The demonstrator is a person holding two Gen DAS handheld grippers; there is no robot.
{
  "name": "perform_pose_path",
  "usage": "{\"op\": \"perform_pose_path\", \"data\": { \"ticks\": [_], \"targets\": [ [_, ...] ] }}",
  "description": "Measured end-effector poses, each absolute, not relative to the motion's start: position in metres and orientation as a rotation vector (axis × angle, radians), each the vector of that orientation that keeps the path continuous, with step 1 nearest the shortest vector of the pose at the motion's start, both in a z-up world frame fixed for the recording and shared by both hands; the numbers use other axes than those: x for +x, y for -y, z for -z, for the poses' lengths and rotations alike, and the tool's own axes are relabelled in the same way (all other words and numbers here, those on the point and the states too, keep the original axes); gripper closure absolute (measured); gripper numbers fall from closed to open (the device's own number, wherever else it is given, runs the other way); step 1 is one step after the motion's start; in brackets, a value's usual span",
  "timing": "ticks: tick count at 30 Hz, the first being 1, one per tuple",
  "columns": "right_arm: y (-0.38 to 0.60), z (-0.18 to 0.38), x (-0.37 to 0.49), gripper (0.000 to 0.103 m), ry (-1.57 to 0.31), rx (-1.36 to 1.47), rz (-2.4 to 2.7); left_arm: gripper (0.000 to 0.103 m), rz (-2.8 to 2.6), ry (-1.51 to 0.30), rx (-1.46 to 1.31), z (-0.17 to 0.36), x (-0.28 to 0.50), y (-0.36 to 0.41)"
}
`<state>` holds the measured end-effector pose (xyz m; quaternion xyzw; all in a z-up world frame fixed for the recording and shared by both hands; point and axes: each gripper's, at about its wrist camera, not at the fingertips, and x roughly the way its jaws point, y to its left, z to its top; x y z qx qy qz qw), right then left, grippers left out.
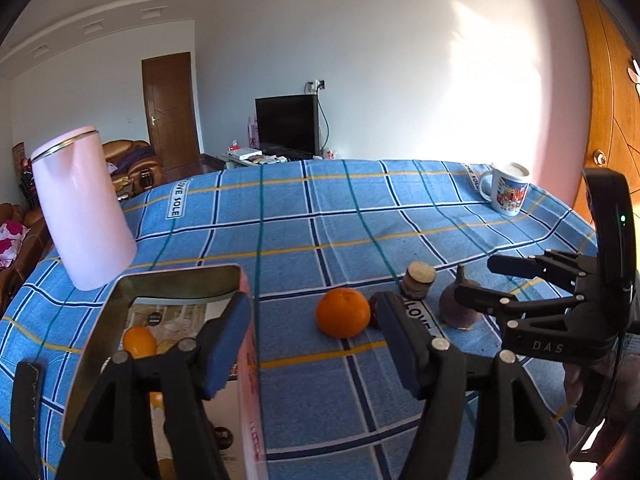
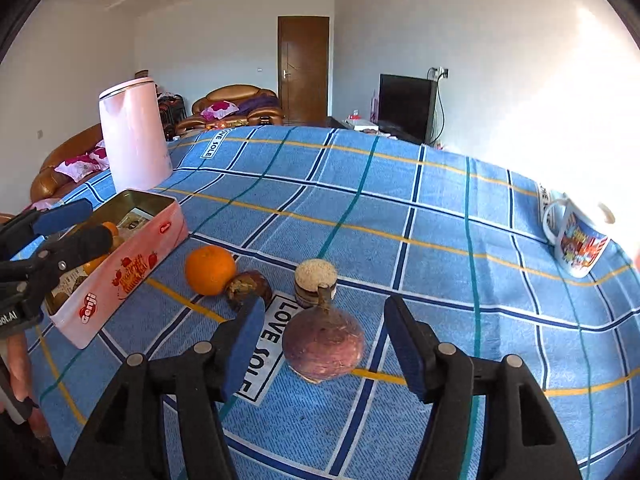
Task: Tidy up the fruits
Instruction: 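Grasp the orange with the left gripper while the right gripper grasps the purple root vegetable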
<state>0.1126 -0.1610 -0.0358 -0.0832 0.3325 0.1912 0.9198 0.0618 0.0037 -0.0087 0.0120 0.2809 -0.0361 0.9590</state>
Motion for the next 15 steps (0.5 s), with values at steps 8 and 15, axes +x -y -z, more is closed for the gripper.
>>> {"op": "perform_pose_path", "data": {
  "ticks": [8,15],
  "targets": [
    [0.16,0.059,0.131,0.04,-0.814,-0.142,-0.396,0.035,0.081,-0.648,0.074,0.03,0.092,0.013],
    [0.163,0.063,0.134,0.049,-0.837,-0.132,-0.411,0.037,0.108,-0.733,0.076,0.046,0.118,0.023]
  ]
}}
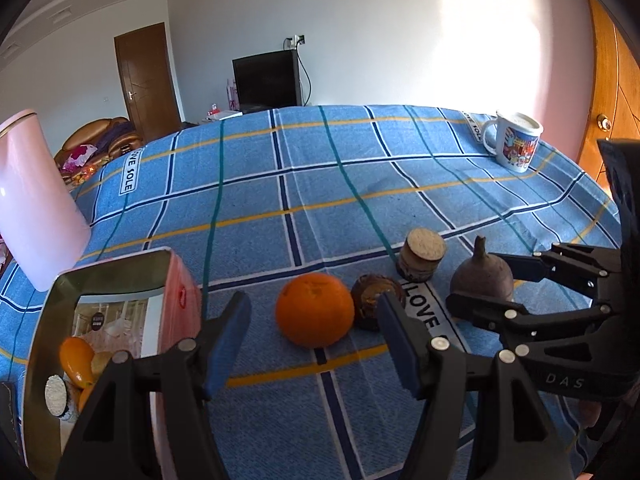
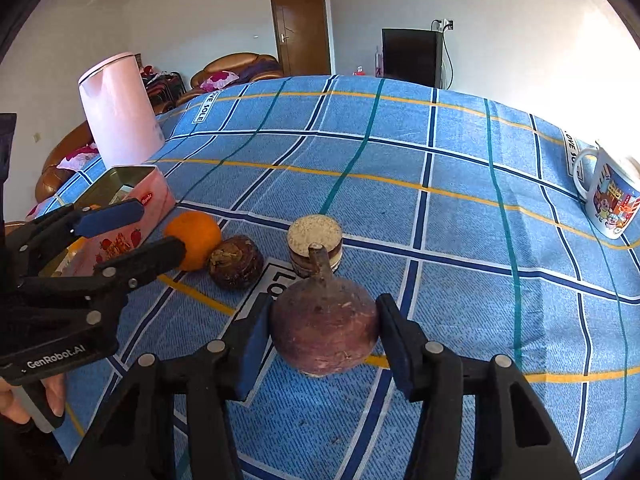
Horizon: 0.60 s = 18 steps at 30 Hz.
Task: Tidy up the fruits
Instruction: 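Grasp the orange with the left gripper while the right gripper grasps the purple root vegetable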
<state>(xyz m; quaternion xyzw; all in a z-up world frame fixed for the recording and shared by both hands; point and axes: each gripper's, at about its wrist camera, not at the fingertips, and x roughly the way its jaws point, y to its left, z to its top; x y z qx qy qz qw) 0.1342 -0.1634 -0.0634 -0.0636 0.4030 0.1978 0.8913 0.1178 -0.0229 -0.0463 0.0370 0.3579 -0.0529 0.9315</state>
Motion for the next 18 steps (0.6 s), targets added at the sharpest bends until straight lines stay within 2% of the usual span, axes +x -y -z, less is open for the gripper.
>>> {"op": "perform_pose_path", "data": {
  "ticks": [6,10,11,18],
  "targets": [
    [0.166,0.063,0.135,0.049,-0.84,-0.116,-0.417,0.048,0.098,-0.796,0.057,0.057,0.138,0.023],
    [0.163,0.063,0.134,0.049,-0.838,-0.139,-0.409,0.049,0.09,-0.796,0.073,0.058,0.143,0.026],
    [0.163,0.063,0.134,0.049,-0.838,-0.138,-0.409,0.054,0.101,-0.797,0.07,0.058,0.142,0.026],
    [0.165,0.063,0.135,0.049,-0.837,-0.119,-0.429,0.055,0.142,-0.783,0.026,0.055,0.133,0.021]
  ]
}}
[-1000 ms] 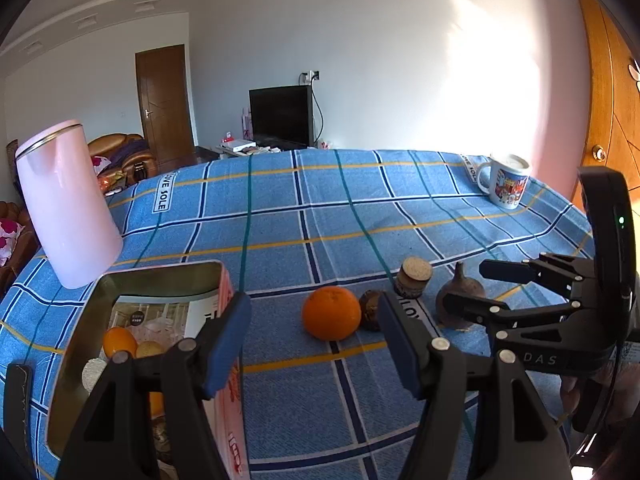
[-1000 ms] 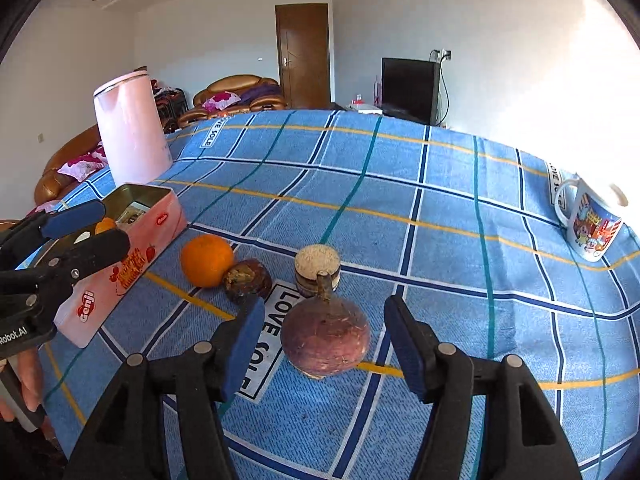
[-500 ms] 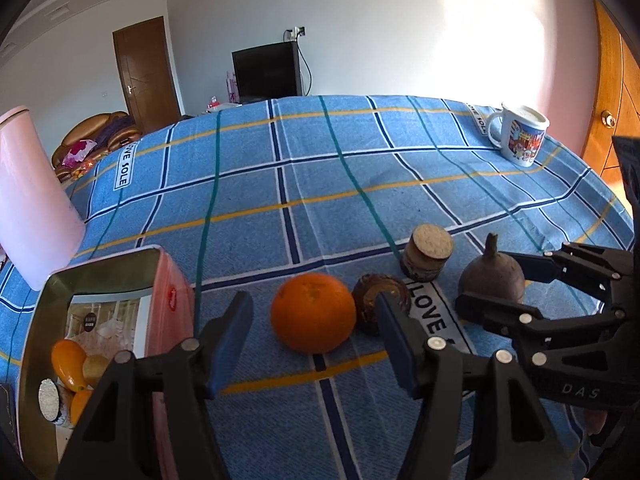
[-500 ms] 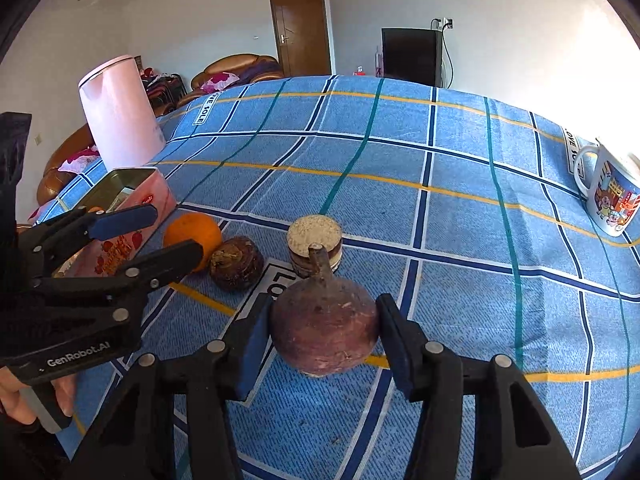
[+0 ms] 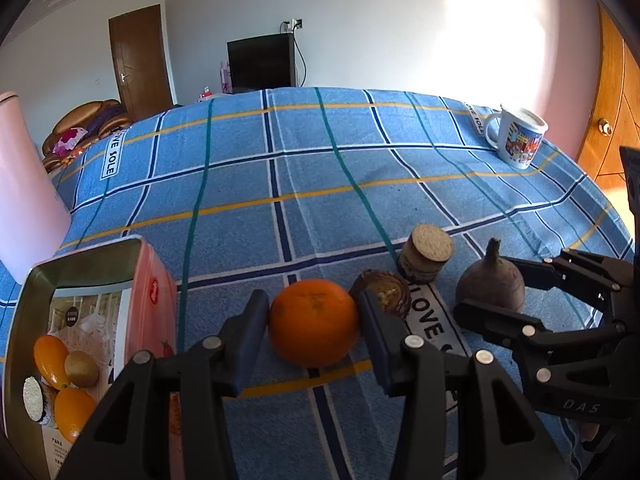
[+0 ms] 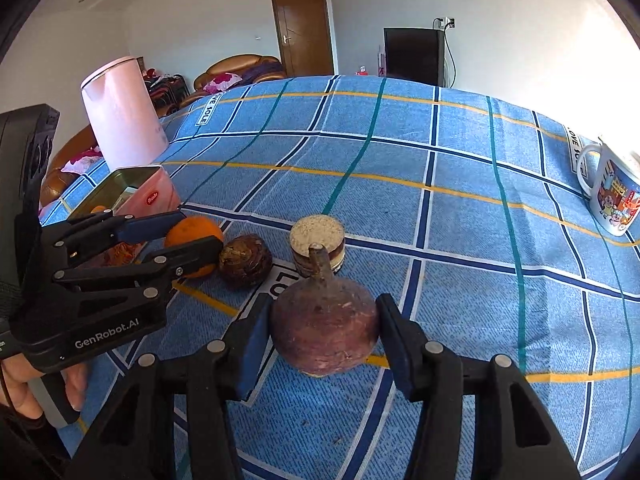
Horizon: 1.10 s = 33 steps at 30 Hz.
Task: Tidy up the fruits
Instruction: 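Grasp the orange with the left gripper while the right gripper grasps the purple root vegetable, then lift the orange and purple root and carry them toward the pink tin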
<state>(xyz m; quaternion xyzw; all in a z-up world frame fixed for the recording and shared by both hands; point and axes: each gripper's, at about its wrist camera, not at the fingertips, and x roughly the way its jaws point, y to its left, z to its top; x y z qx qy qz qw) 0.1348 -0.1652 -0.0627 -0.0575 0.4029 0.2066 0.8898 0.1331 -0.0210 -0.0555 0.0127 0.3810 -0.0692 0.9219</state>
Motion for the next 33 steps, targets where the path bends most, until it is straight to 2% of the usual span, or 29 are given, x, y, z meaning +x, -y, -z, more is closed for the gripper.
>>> {"op": "perform_pose_path", "data": {
  "ticks": [33],
  "targets": [
    [0.171,0.037,0.102,0.049,-0.599,-0.101,-0.481,0.055,0.101,-0.52,0.049,0.028,0.083,0.022]
  ]
}}
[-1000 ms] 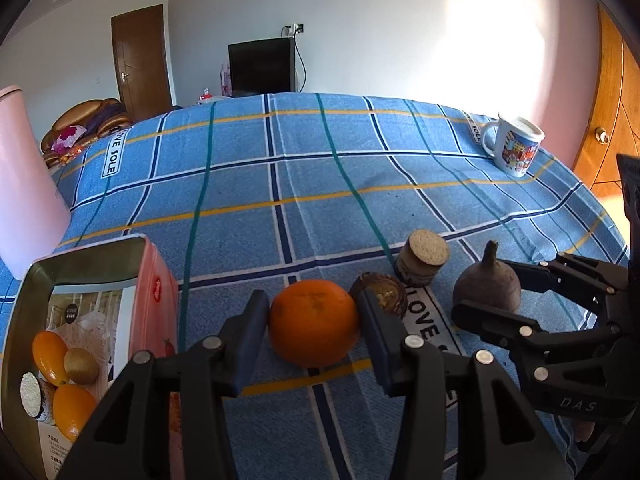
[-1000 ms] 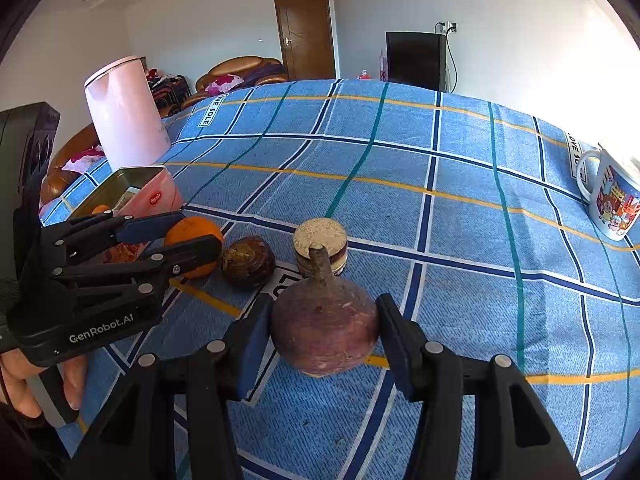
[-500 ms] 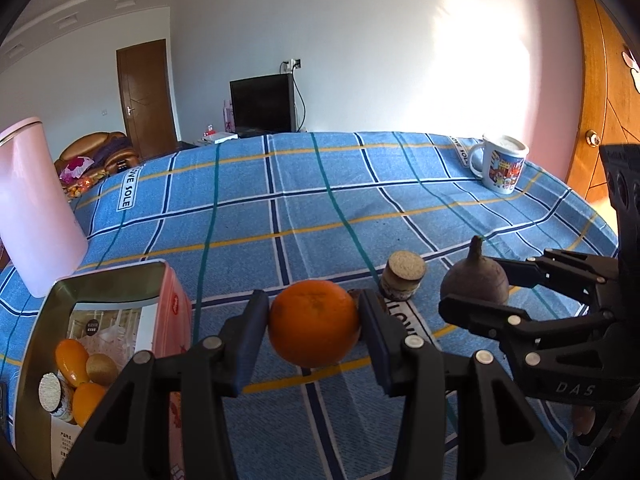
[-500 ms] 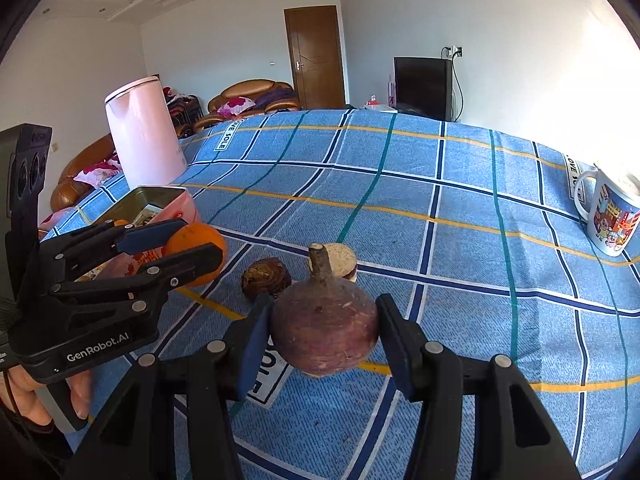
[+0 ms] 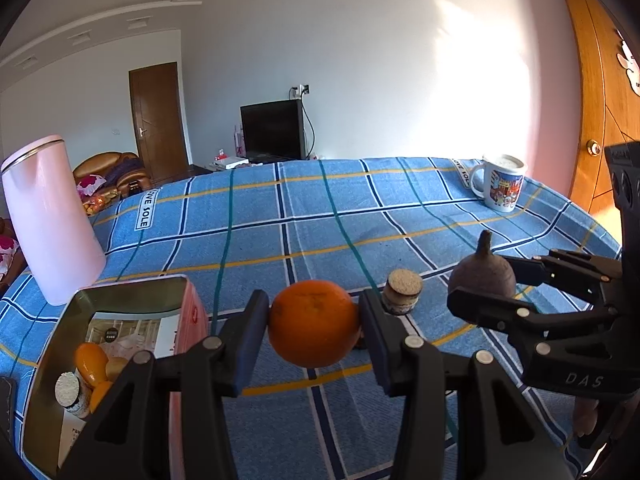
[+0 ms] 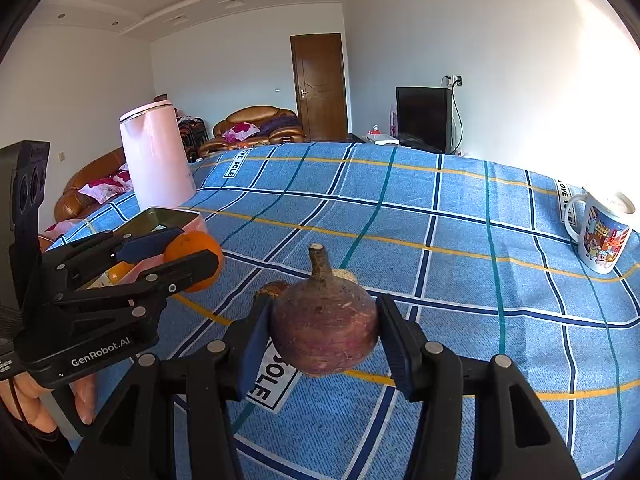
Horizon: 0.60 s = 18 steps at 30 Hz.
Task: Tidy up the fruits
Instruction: 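Lift the orange and purple root and carry them toward the pink tin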
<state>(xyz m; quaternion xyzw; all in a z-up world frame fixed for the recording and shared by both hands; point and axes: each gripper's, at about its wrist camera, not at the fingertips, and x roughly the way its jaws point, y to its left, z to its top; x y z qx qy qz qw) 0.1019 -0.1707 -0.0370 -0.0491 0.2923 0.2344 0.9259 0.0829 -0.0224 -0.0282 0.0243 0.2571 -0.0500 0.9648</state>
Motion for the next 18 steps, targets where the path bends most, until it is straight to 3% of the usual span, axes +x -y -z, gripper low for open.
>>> {"op": "perform_pose_path", "data": {
  "ticks": [18],
  "targets": [
    [0.176,0.027,0.086,0.049,-0.496,-0.09,-0.489,0.055,0.084,-0.454,0.06,0.023,0.067,0.024]
  ]
}}
